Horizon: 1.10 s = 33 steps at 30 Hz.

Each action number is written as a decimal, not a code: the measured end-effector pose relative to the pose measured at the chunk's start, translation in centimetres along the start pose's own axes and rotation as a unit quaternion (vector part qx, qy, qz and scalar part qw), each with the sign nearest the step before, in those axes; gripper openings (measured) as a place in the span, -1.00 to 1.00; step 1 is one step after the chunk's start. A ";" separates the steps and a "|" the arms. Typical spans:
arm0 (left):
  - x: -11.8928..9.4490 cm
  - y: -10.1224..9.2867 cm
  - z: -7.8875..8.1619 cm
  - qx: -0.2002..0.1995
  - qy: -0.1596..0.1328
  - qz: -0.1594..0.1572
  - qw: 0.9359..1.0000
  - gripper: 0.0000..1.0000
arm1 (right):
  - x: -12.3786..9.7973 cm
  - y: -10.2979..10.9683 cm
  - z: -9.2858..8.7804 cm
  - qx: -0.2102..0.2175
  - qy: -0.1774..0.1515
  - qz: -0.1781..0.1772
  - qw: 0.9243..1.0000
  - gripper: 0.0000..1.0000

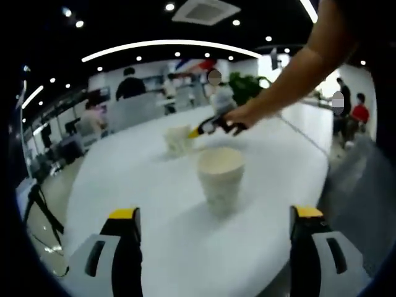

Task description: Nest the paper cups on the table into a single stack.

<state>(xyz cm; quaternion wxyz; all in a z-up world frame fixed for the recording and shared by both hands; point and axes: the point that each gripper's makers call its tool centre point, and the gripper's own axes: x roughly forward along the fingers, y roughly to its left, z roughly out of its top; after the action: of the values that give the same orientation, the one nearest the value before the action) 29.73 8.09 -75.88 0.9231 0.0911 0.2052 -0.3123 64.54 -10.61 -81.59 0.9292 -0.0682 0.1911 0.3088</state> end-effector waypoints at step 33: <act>-0.4 0.8 0.5 -0.027 -0.011 0.018 0.999 0.97 | -2.2 1.6 3.0 0.036 0.021 0.011 0.999 -0.27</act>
<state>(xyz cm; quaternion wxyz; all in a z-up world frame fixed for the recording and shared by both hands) 30.13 8.80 -75.19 0.9329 0.0666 0.2020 -0.2906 62.88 -9.84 -77.97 0.9236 -0.0394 0.2222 0.3100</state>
